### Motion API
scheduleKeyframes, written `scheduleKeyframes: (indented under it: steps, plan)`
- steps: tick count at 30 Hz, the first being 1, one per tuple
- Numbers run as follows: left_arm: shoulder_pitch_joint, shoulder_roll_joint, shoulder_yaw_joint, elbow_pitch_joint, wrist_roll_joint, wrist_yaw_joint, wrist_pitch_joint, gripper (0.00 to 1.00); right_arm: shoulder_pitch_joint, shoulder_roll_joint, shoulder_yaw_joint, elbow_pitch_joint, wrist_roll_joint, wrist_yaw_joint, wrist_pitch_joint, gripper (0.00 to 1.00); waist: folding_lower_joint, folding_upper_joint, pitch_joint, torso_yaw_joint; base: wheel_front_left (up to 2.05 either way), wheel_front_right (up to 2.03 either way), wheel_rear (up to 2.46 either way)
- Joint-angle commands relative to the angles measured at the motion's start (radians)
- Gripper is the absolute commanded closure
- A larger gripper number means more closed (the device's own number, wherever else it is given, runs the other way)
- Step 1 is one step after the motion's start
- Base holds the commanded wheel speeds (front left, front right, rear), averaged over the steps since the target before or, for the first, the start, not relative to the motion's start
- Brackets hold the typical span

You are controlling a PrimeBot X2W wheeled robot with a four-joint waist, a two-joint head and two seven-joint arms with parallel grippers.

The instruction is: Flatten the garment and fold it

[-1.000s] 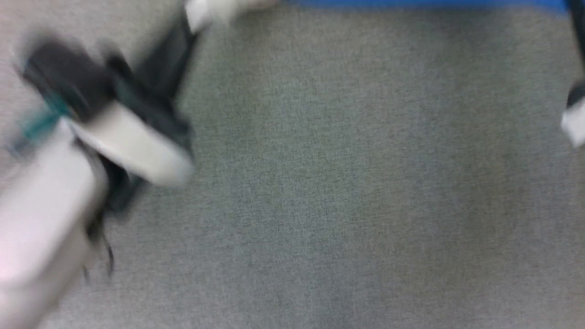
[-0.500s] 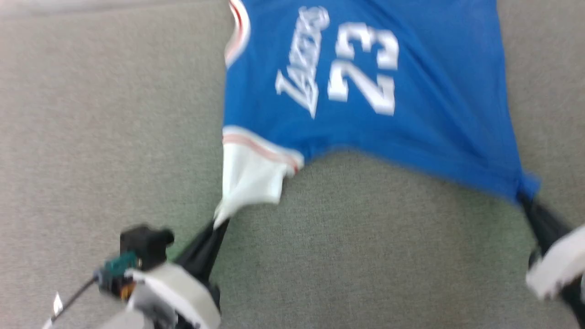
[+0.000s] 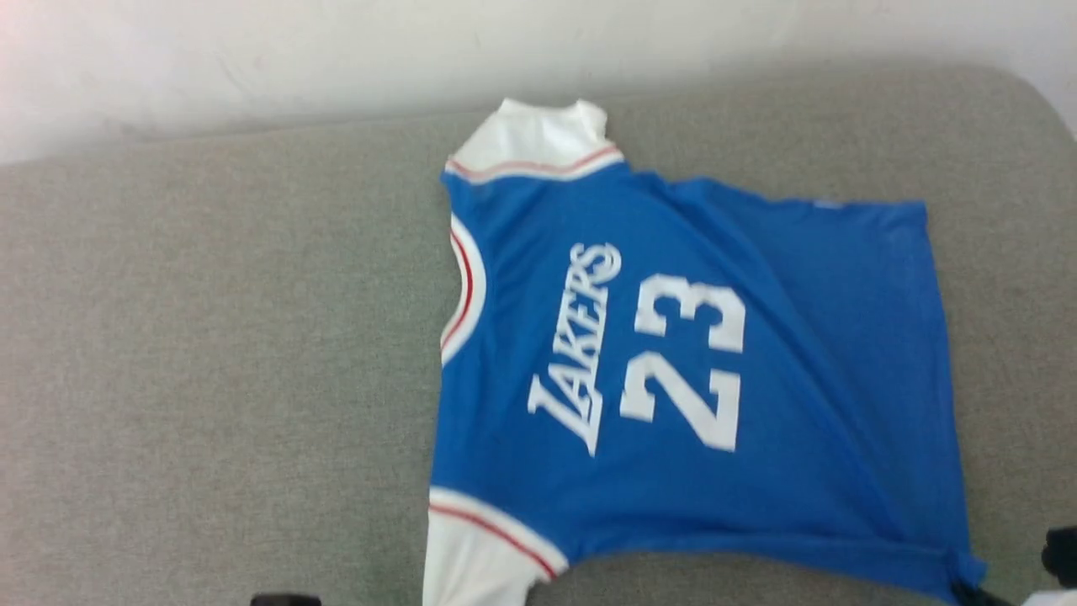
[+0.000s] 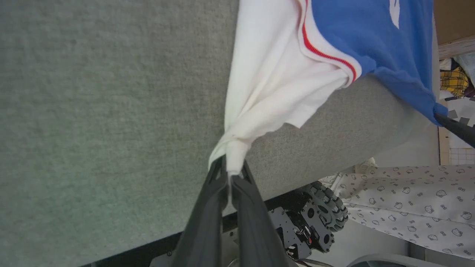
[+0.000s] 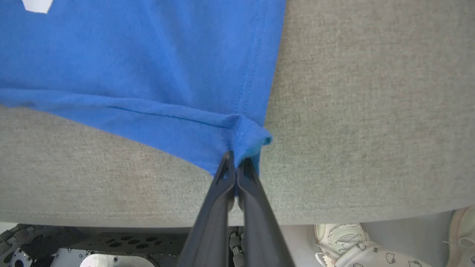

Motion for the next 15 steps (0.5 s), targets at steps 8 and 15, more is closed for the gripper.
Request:
scheduleKeyframes:
  steps: [8, 15]
  plan:
    - [0.094, 0.041, -0.024, -0.049, -0.085, 0.041, 0.076, 1.00, 0.109, 0.001, 0.005, 0.002, 0.024, -0.001, 0.121, 1.00, 0.0002, -0.0001, -0.058, 0.007, 0.00, 0.00, 0.00]
    - [0.119, 0.063, -0.016, -0.074, -0.102, 0.049, 0.077, 1.00, 0.145, 0.004, -0.016, -0.040, 0.034, -0.001, 0.174, 1.00, 0.0002, -0.0001, -0.061, 0.008, 0.00, 0.00, 0.00]
